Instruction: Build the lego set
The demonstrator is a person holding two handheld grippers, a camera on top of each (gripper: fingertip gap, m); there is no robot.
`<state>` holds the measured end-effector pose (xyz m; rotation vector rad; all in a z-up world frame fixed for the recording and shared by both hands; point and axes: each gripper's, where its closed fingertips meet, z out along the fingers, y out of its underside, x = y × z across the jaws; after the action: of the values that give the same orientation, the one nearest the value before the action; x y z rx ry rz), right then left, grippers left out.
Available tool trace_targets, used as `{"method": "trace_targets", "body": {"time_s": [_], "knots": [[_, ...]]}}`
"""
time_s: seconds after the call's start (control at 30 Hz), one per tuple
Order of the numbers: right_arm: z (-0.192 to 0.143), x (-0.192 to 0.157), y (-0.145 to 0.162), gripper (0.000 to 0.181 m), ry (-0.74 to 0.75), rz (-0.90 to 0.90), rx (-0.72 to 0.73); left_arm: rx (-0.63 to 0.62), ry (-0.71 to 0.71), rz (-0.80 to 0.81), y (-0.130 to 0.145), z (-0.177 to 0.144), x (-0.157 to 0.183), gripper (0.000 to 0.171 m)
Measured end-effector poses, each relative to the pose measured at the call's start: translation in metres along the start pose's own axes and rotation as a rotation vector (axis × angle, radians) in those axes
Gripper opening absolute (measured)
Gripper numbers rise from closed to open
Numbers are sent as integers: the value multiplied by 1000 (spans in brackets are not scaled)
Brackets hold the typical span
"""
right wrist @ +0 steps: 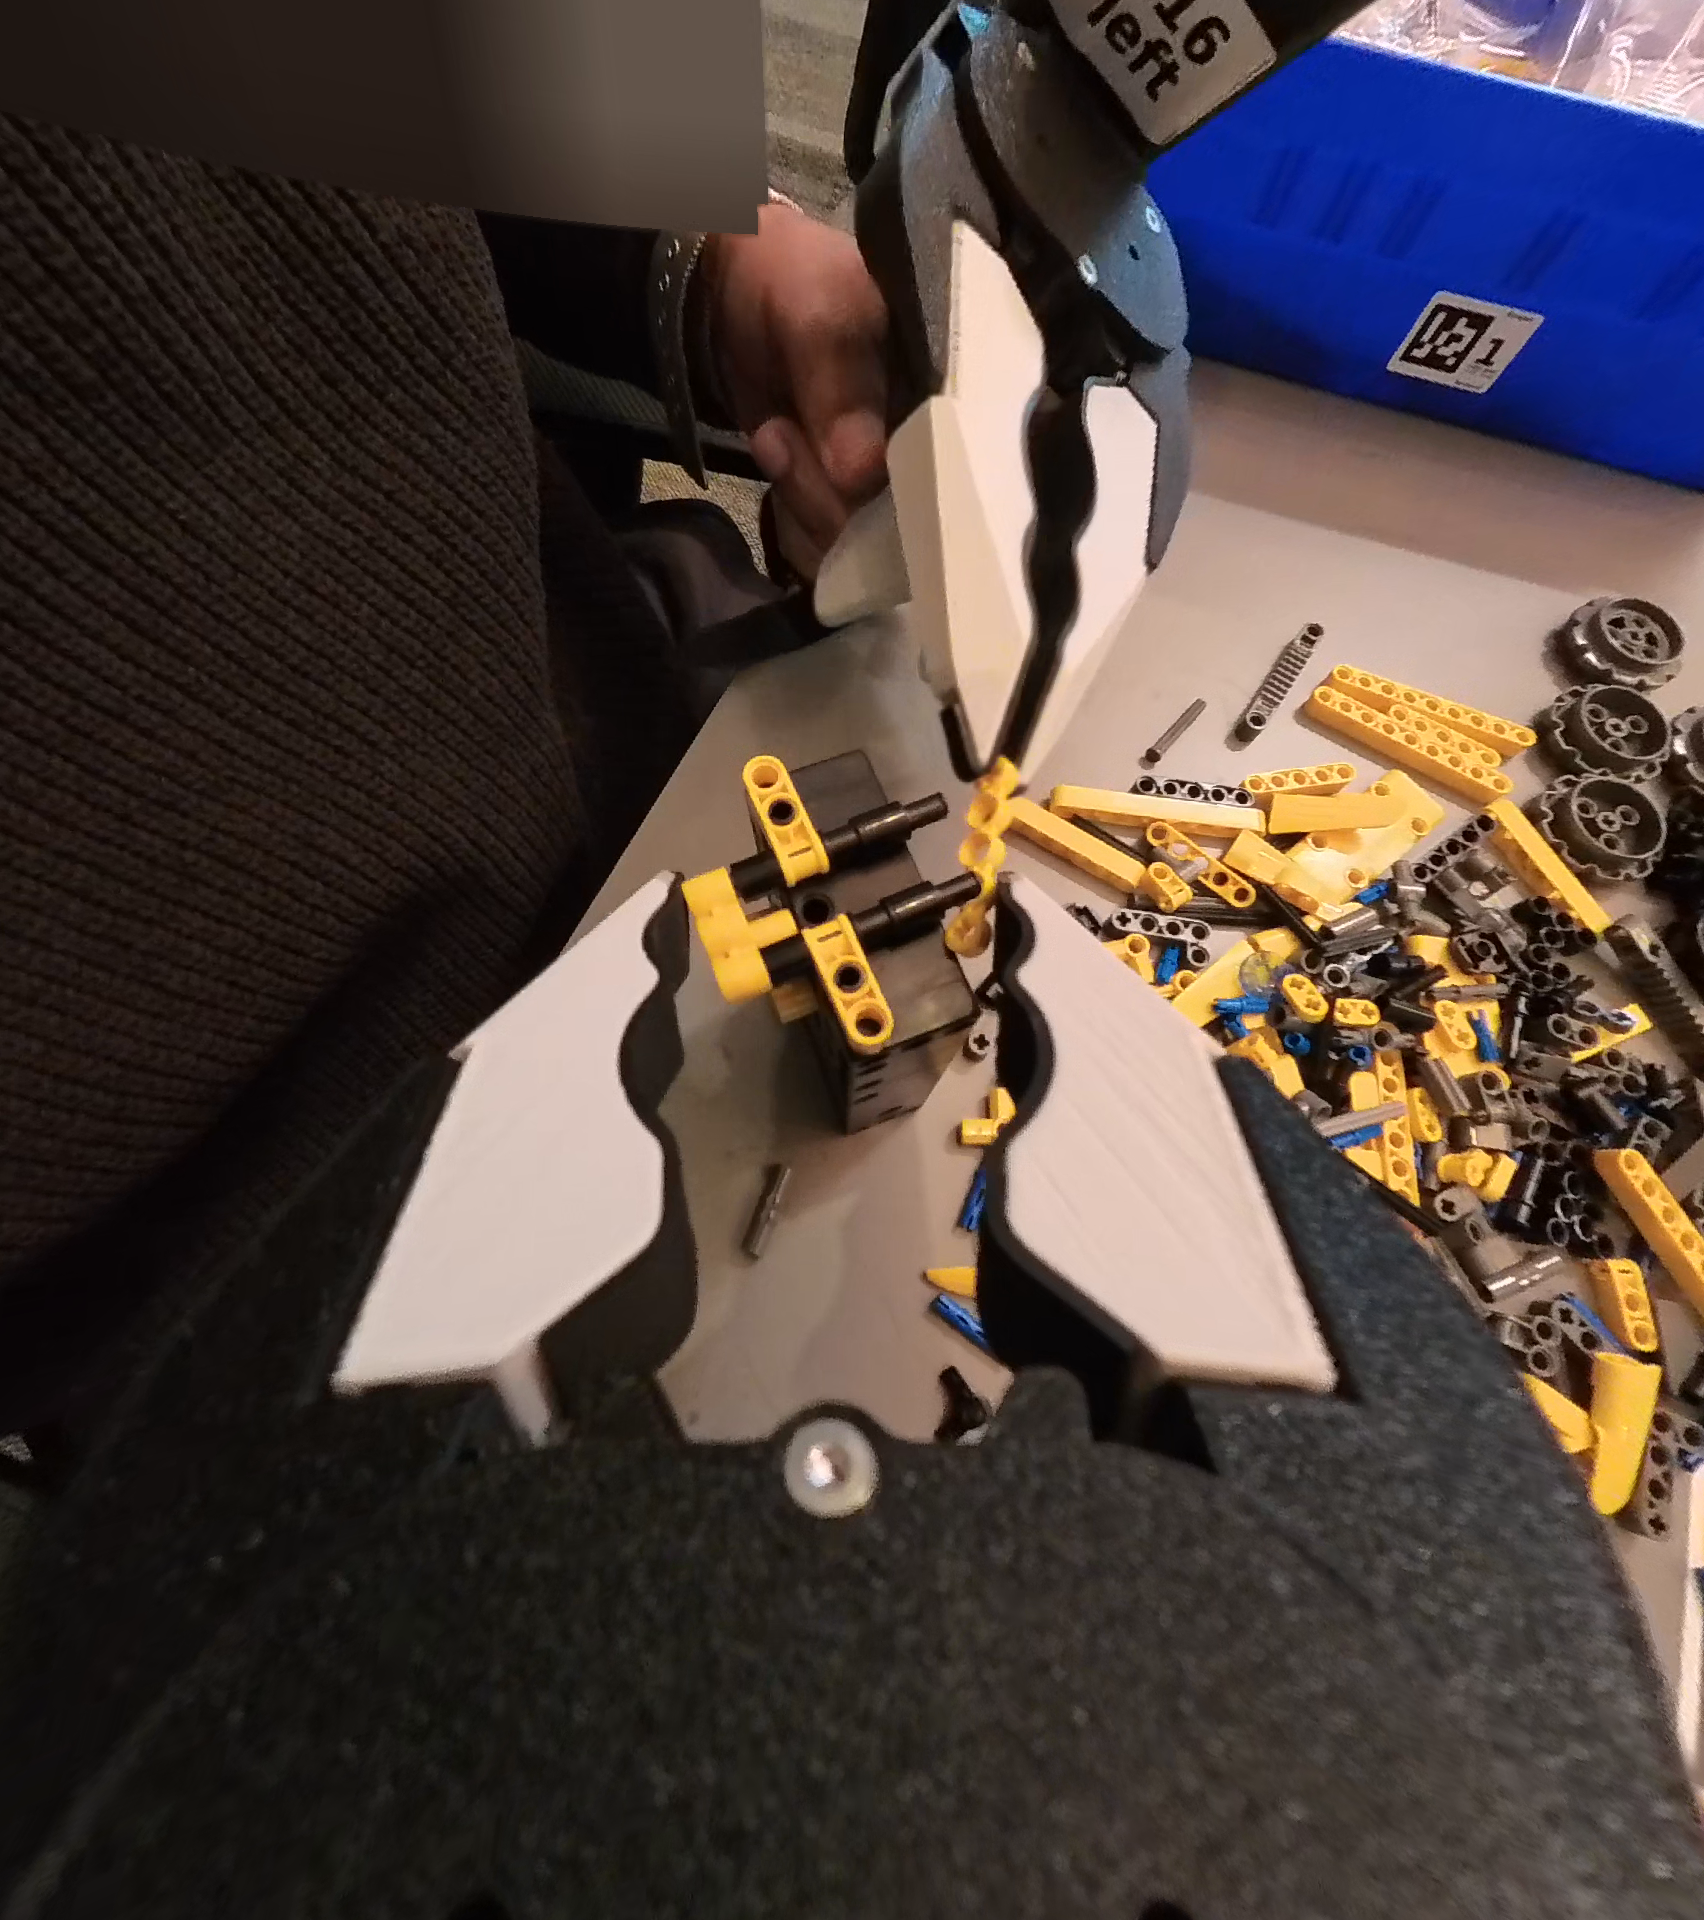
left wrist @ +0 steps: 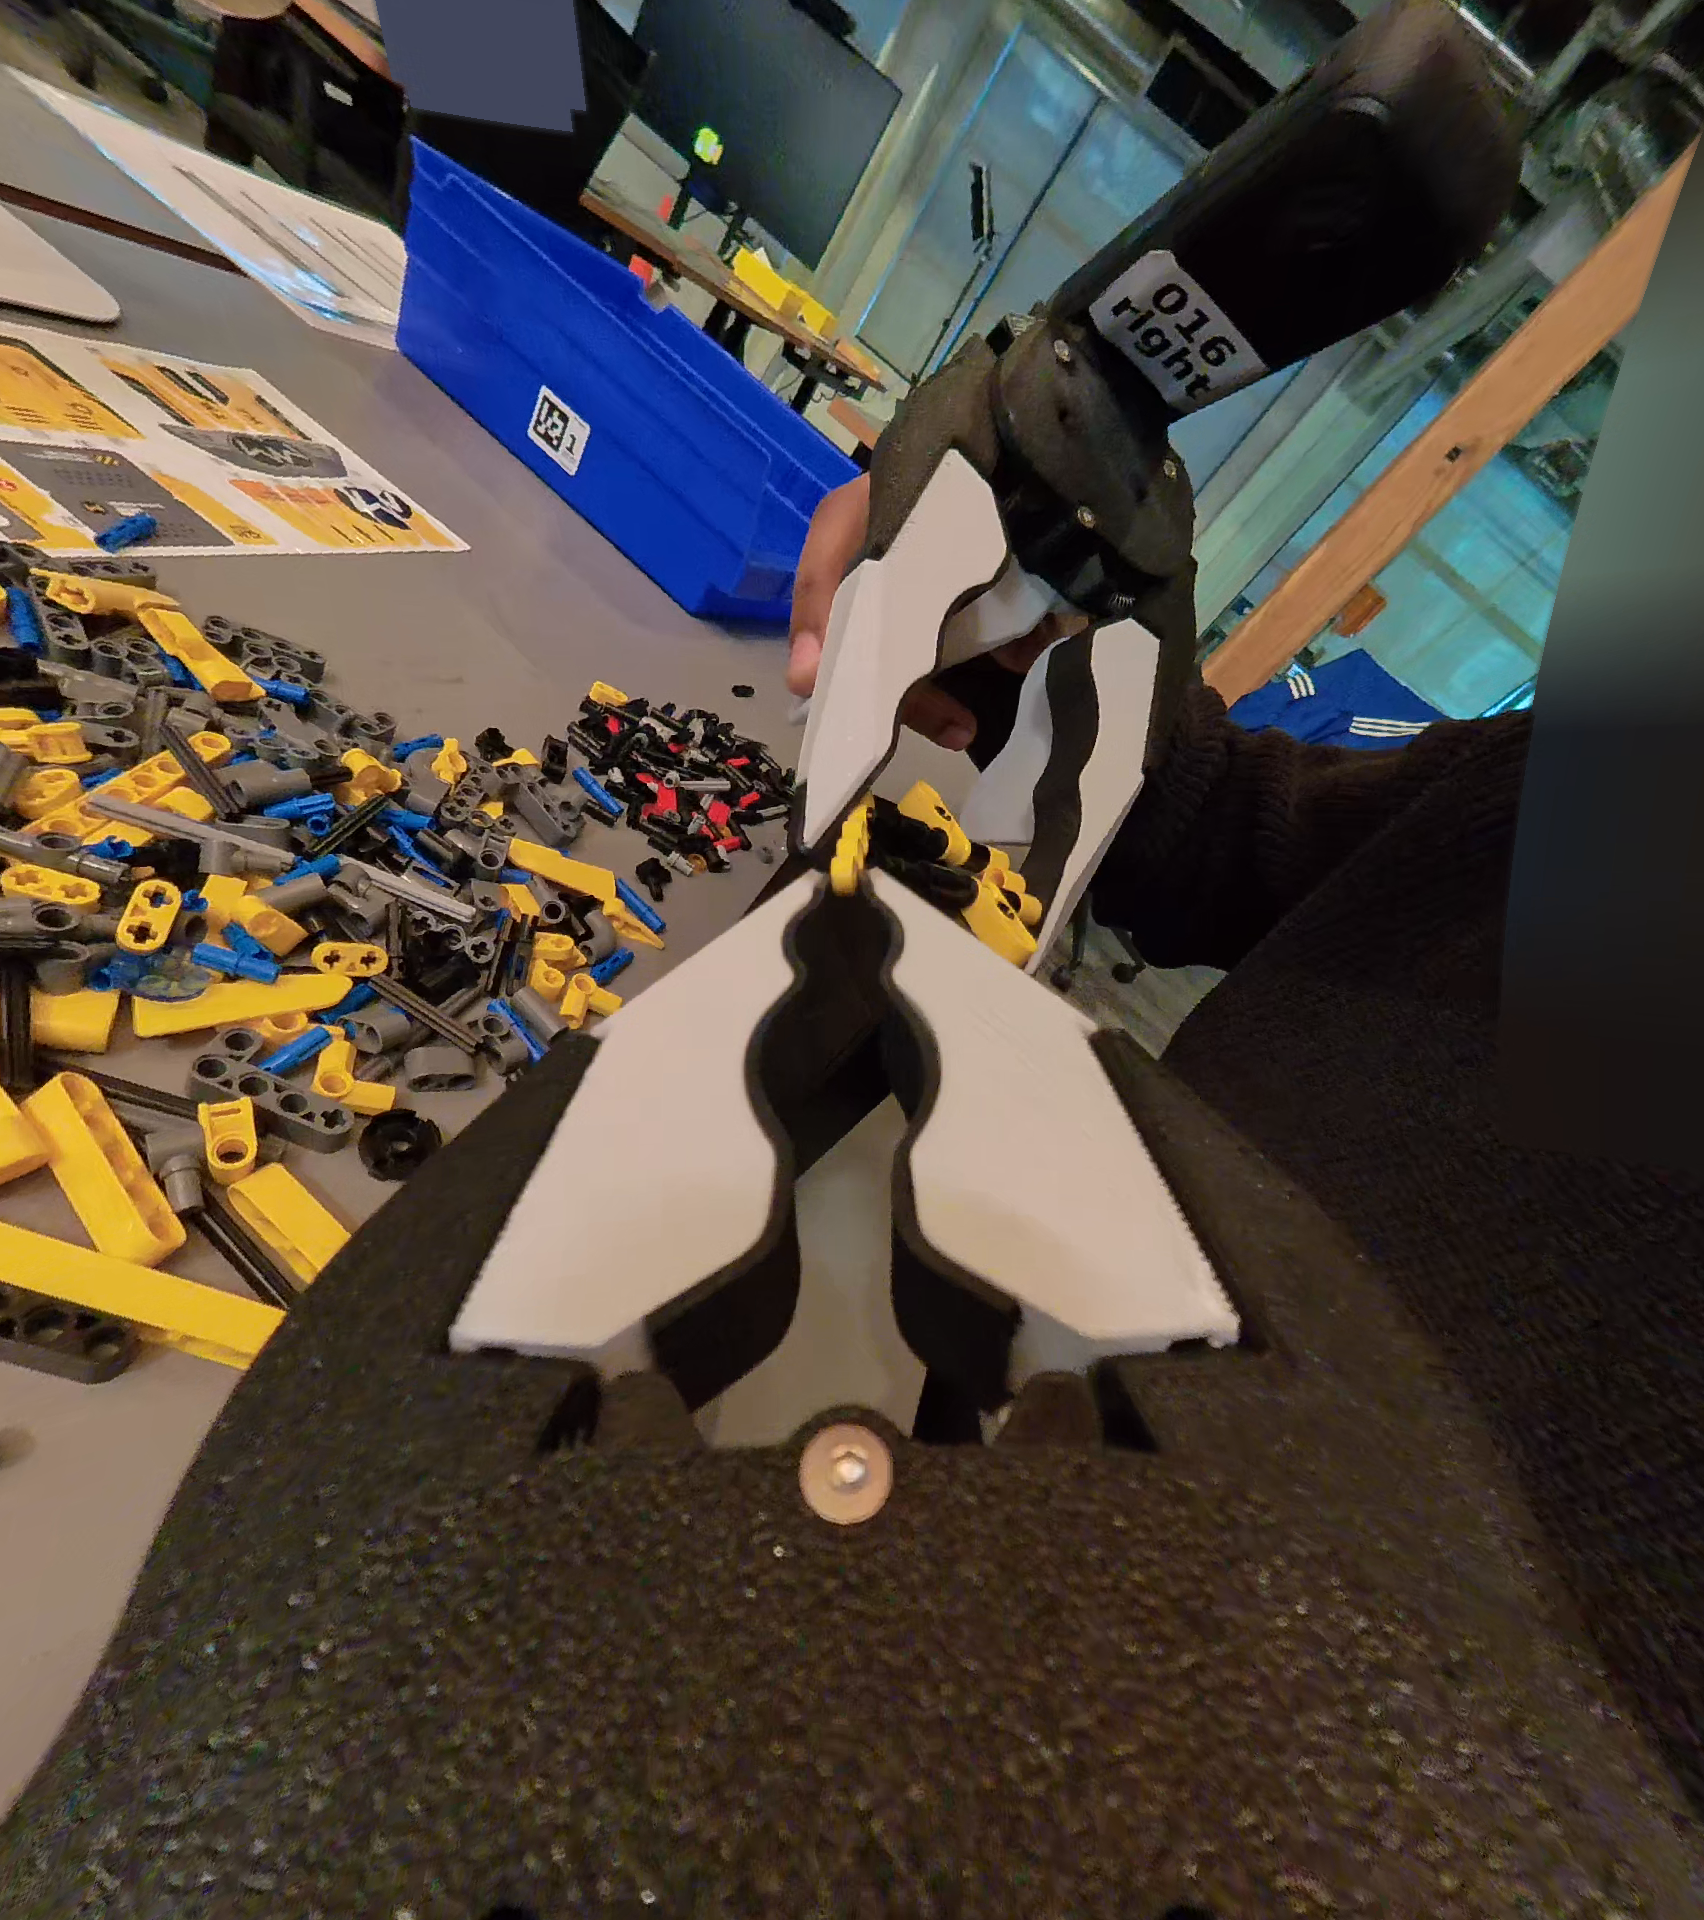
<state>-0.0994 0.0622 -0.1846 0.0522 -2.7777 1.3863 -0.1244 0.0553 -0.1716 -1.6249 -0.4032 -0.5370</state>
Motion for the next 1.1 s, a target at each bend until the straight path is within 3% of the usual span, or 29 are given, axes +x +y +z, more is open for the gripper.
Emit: {"method": "trace_targets", "body": {"time_s": [0.37,1.1], "knots": [[0,-1,0,58,-5,-6,-7,-18,27,18,1,1,3,3],[5,2,-6,61,19,29,84,-25,-165,484,2,-4,9,3]]}}
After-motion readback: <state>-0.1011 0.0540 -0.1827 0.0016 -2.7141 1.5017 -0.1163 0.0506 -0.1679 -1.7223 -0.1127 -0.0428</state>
